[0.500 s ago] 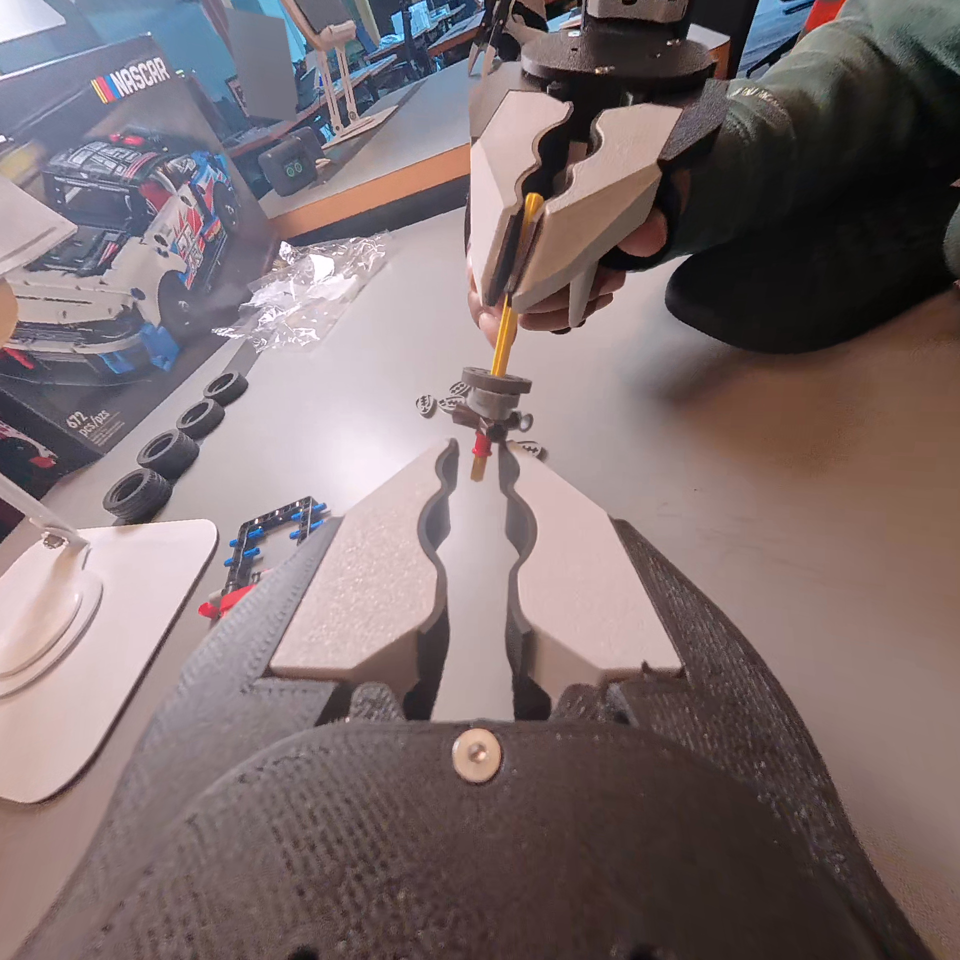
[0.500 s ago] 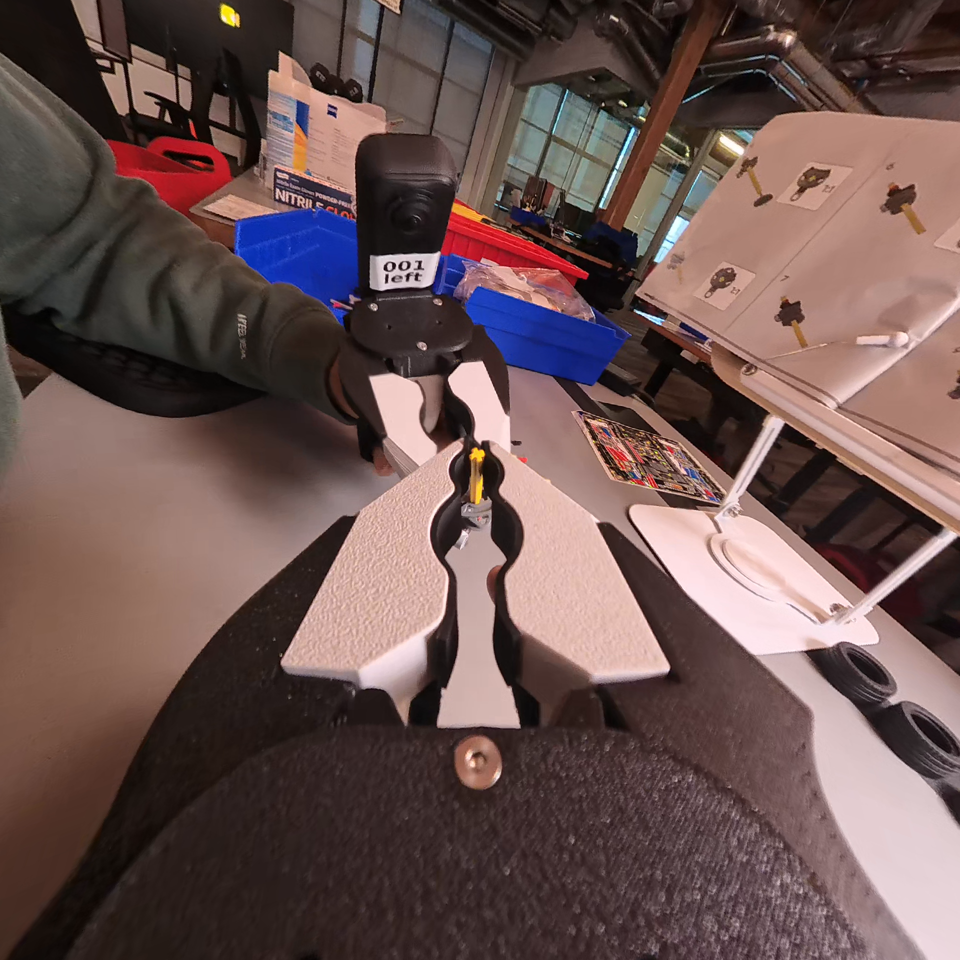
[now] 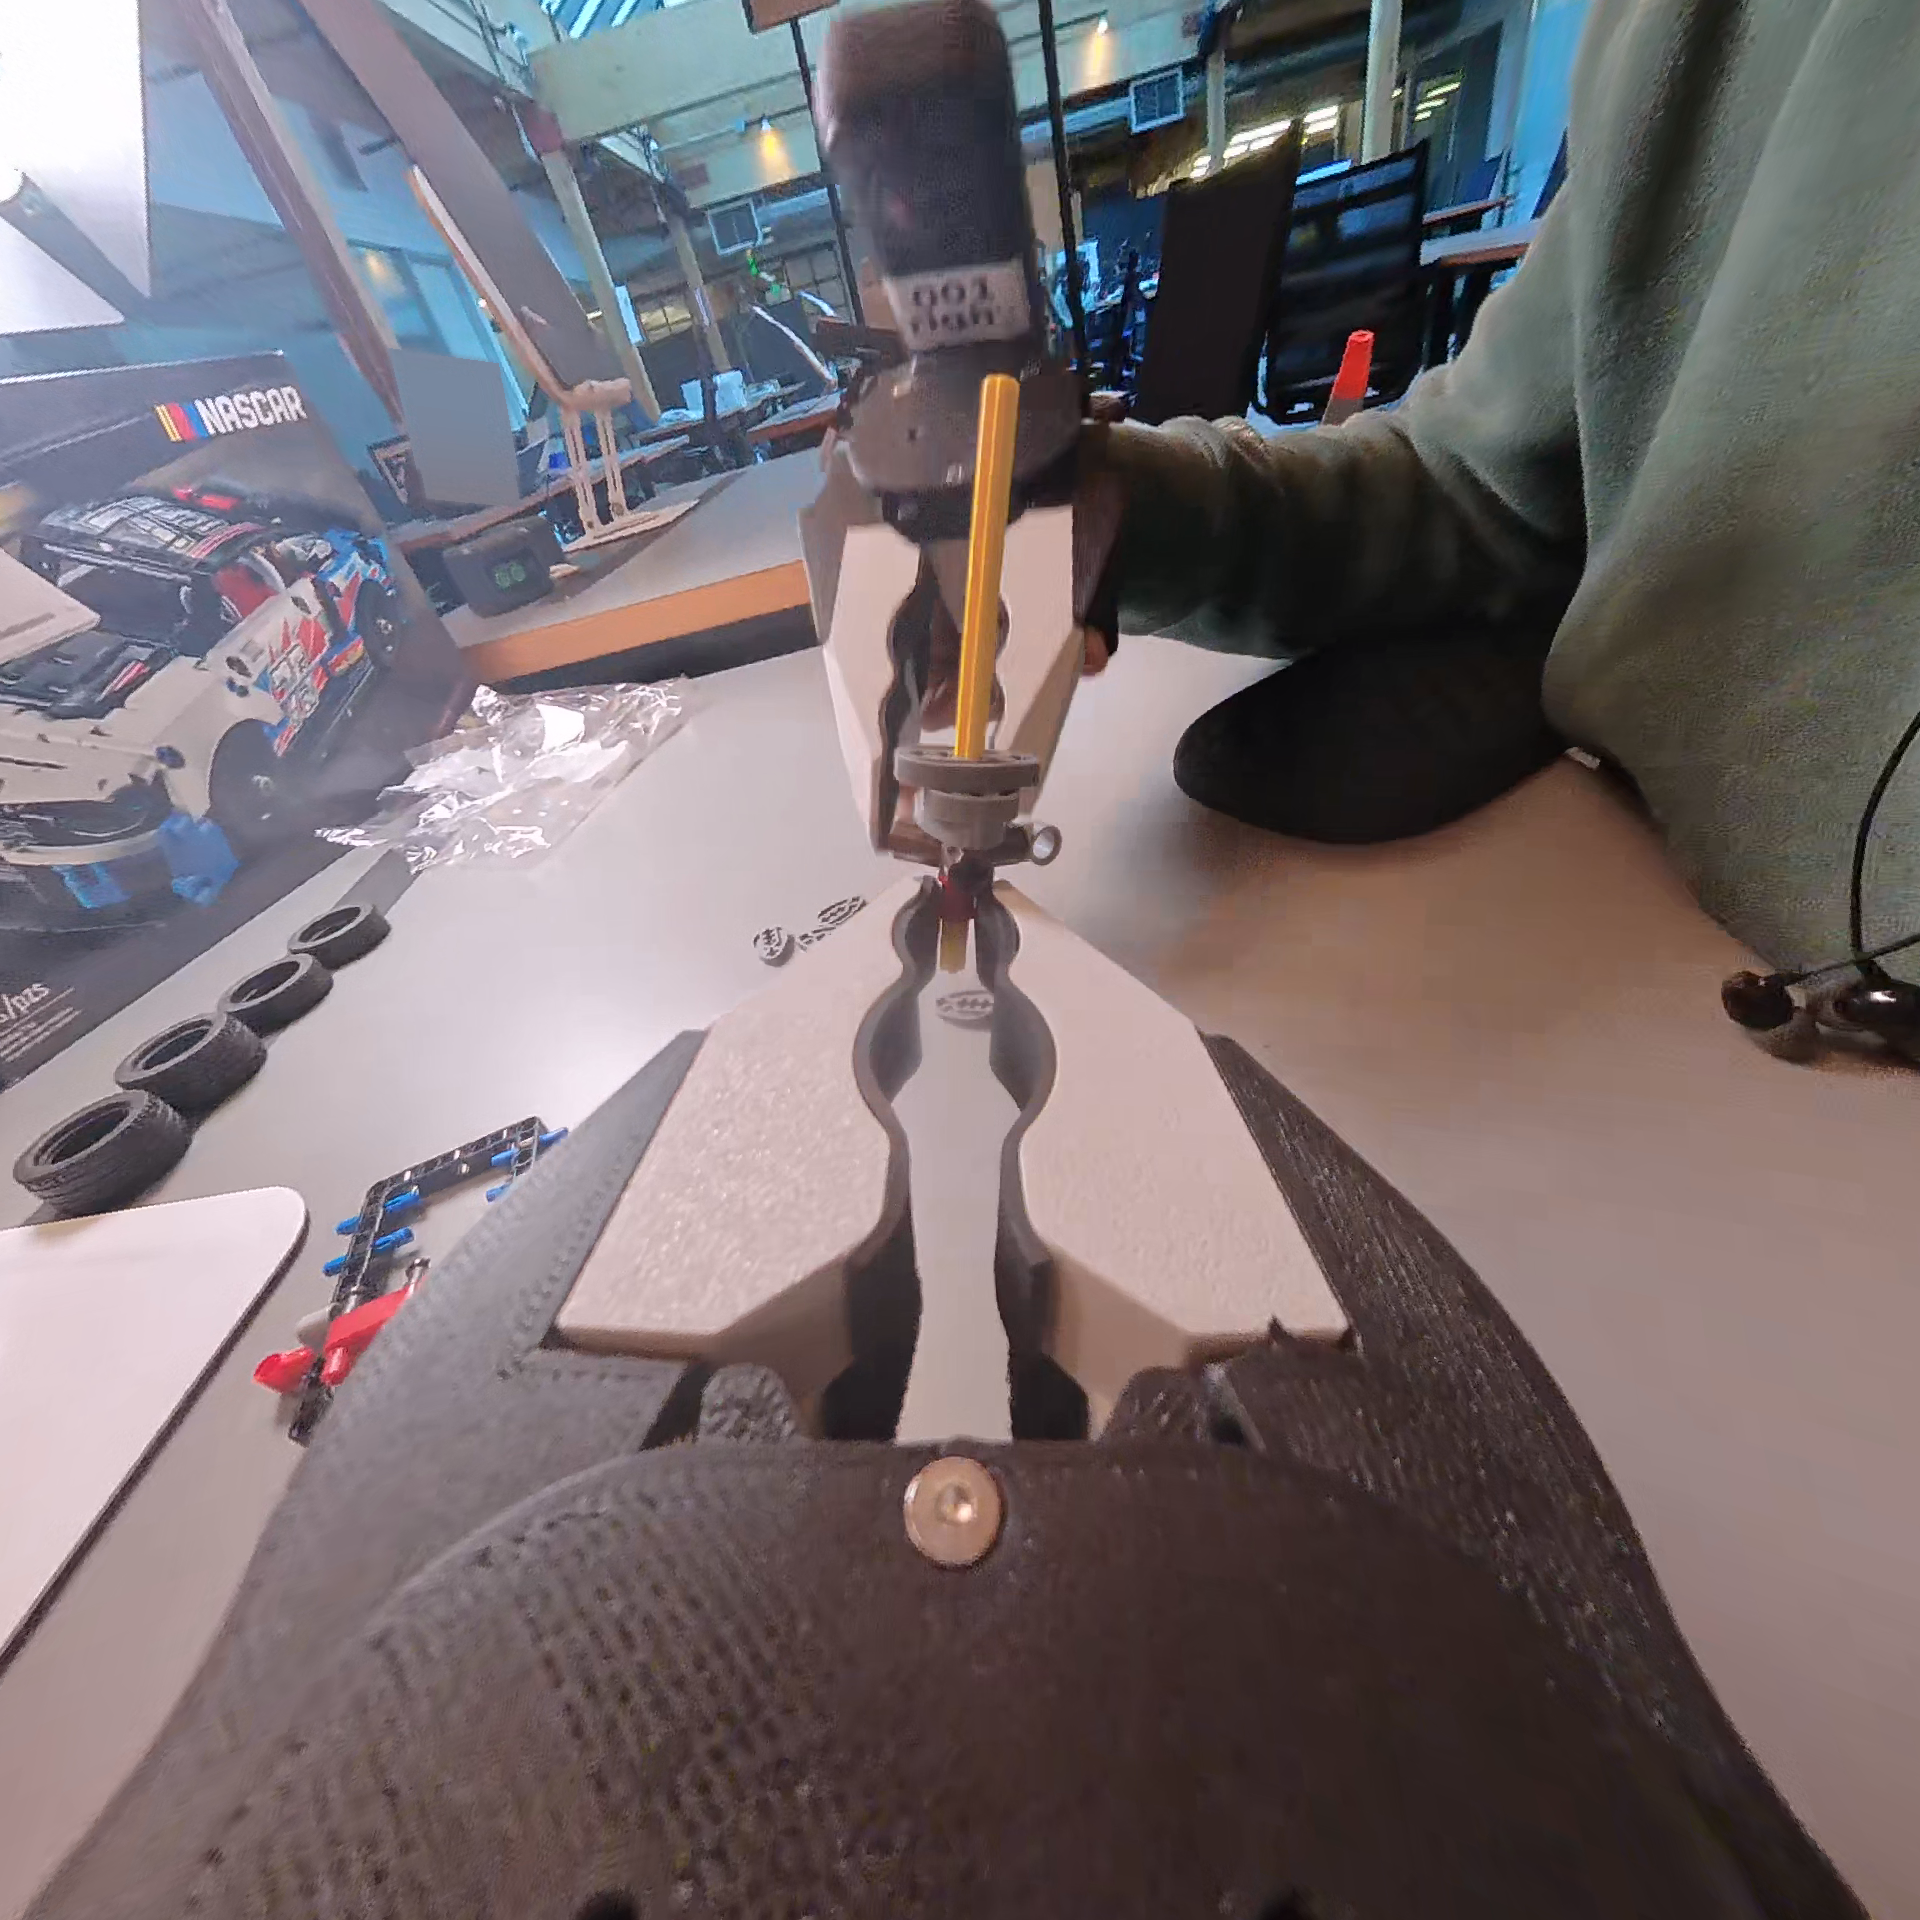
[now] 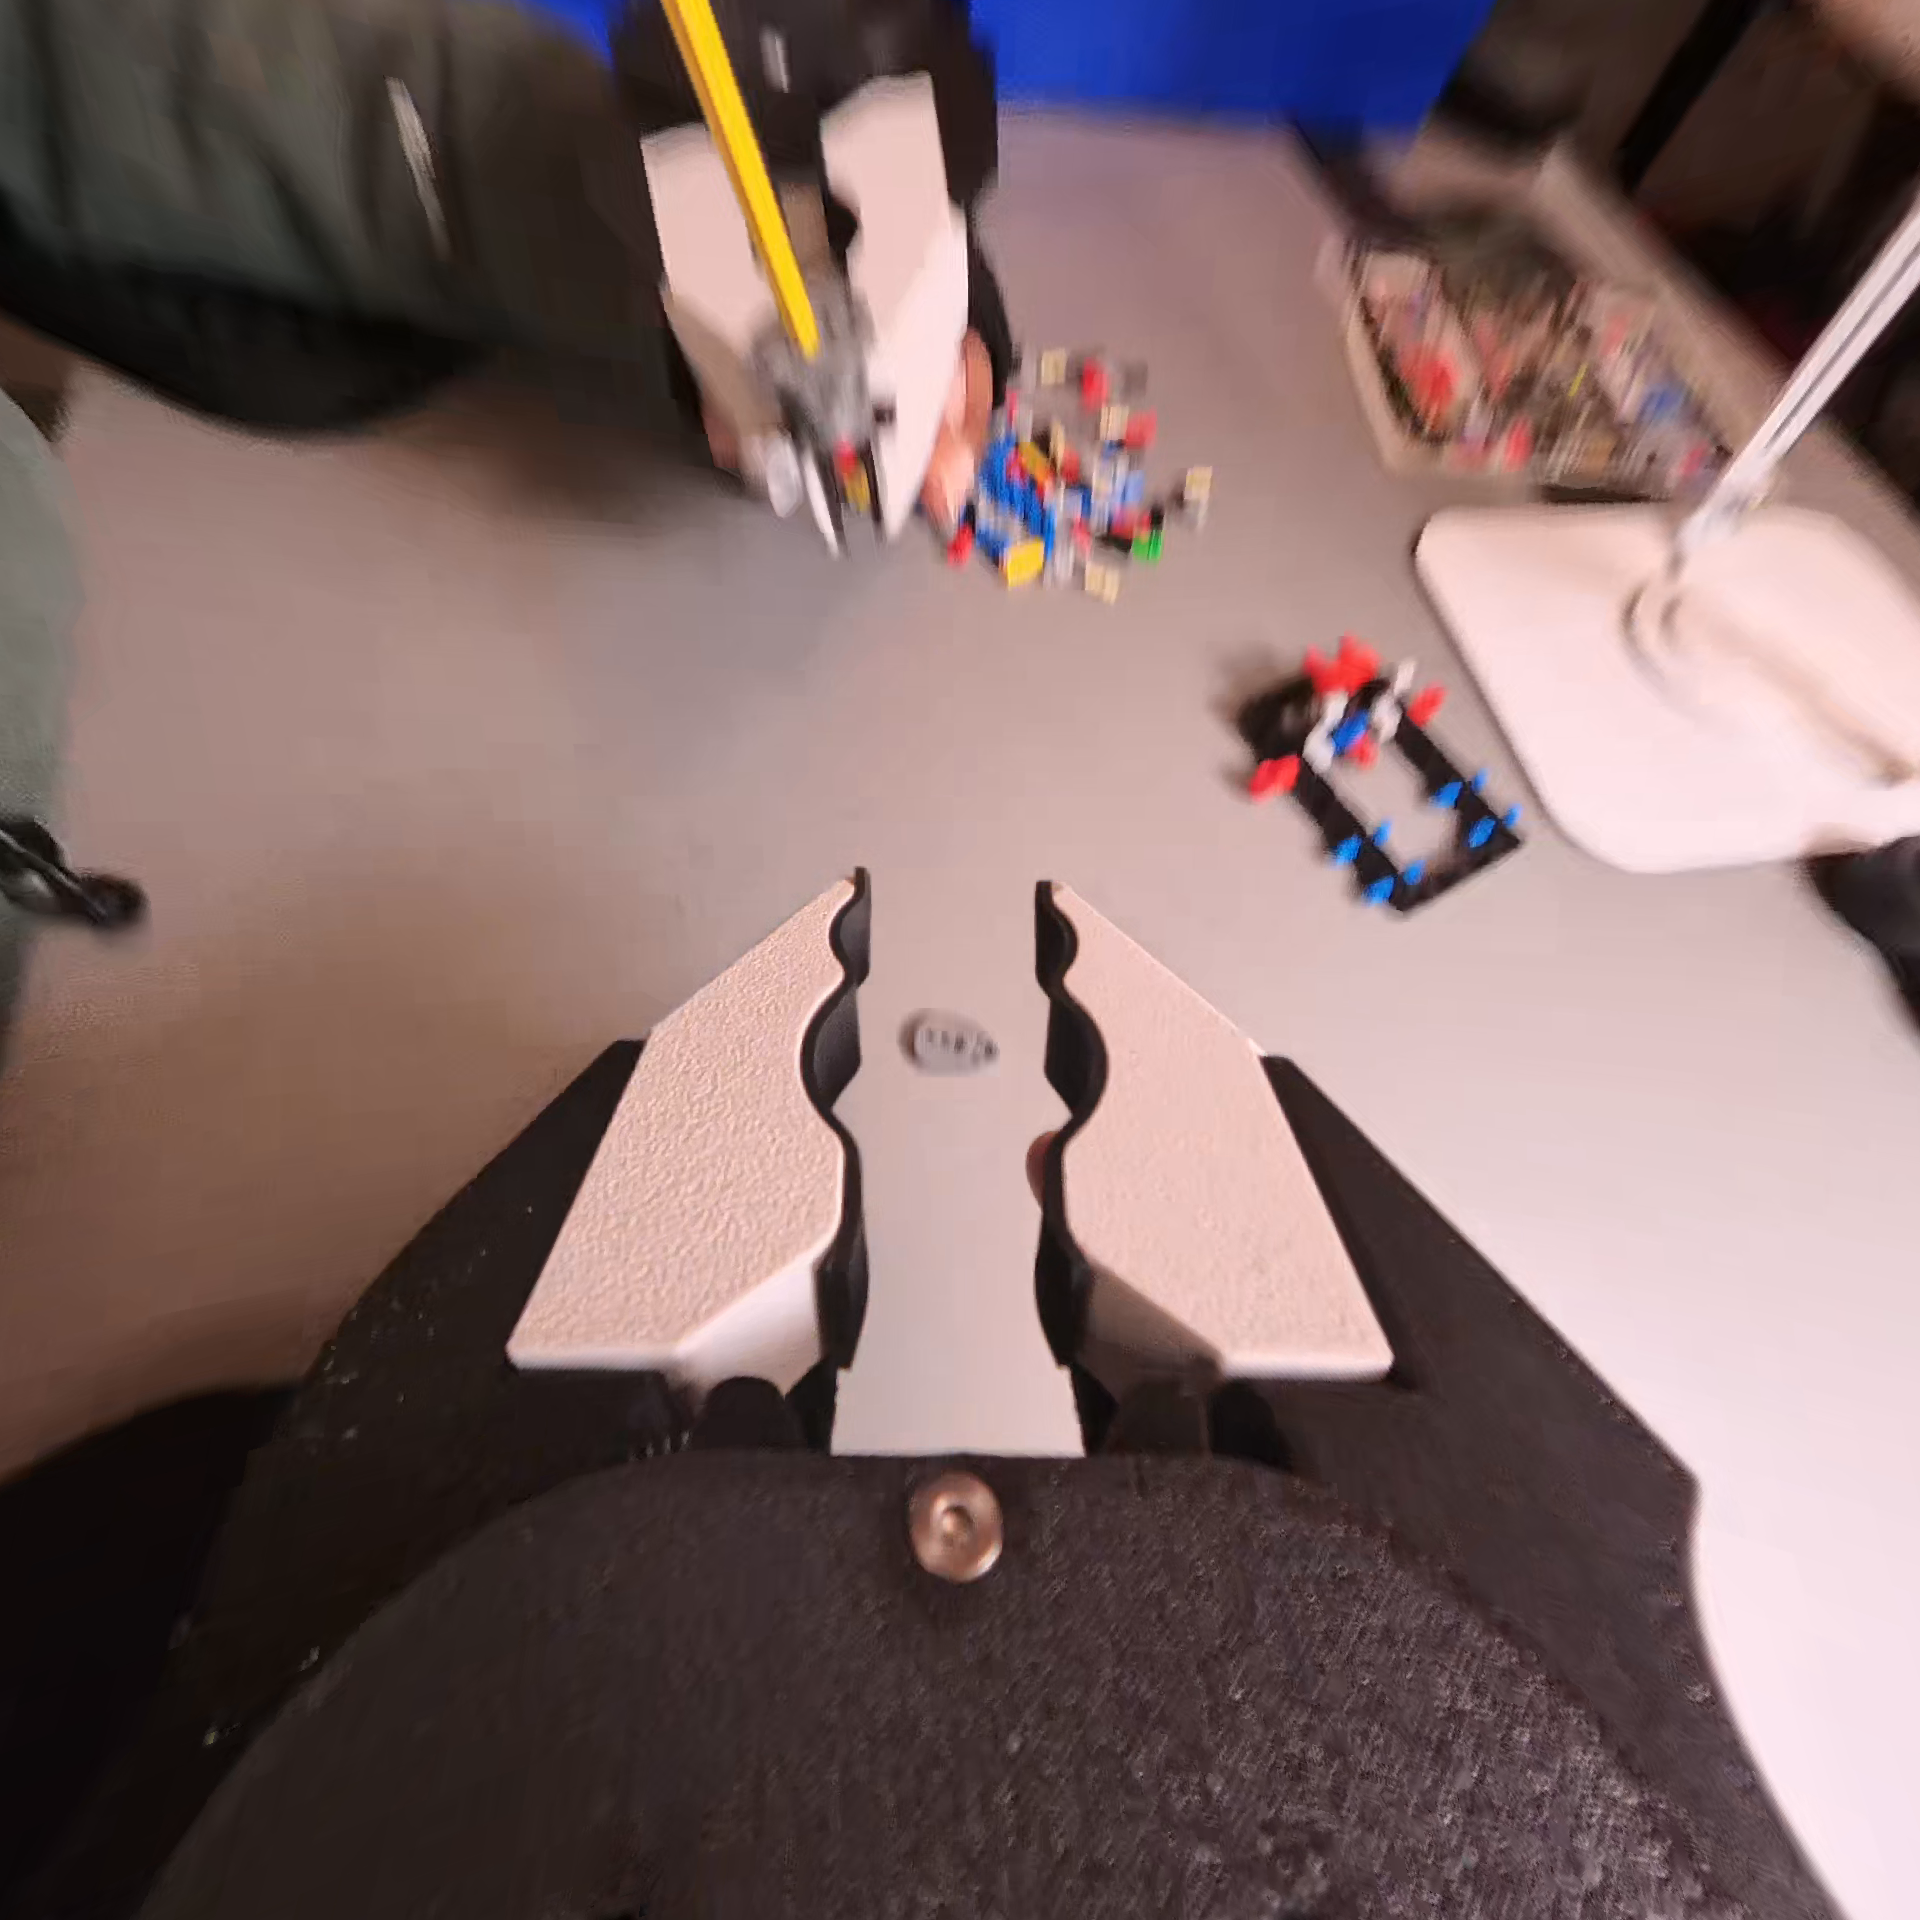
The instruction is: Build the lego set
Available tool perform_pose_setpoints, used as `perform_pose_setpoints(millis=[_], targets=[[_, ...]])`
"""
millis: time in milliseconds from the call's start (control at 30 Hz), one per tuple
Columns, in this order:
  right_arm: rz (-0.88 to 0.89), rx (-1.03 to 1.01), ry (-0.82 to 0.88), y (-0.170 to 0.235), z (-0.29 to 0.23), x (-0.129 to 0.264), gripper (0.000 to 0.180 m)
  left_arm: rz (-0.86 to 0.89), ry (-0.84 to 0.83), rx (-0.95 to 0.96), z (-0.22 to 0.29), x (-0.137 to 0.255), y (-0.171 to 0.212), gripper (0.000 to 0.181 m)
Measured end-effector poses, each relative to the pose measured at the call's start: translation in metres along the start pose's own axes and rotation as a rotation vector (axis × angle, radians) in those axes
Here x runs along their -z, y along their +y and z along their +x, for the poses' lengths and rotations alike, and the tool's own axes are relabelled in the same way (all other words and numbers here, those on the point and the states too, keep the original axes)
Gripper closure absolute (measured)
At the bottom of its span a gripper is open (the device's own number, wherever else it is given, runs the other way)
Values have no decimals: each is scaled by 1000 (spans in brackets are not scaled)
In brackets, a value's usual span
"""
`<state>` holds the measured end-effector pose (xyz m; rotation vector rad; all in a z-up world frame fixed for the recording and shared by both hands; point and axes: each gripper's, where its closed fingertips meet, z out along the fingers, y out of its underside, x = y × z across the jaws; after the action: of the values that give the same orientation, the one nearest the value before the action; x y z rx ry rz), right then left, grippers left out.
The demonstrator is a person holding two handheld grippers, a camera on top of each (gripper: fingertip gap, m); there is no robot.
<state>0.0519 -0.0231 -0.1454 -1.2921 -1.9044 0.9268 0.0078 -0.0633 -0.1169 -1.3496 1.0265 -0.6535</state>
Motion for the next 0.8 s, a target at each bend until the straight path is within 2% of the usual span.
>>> perform_pose_setpoints(millis=[100,167,433,633,800], targets=[[-193,-76,-18,36,-1,-12,143,6,8,-15,2,0,-2,176],[-250,-109,-28,47,-4,-18,142,2,10,-33,5,-1,-2,176],[-349,-128,16,62,-1,-26,144,-5,19,-59,9,-2,-2,176],[-374,-146,11,65,-1,-33,156,-6,26,-68,12,-3,-3,176],[-358,-65,-17,60,-10,-37,158,-3,62,-71,18,-4,-4,176]])
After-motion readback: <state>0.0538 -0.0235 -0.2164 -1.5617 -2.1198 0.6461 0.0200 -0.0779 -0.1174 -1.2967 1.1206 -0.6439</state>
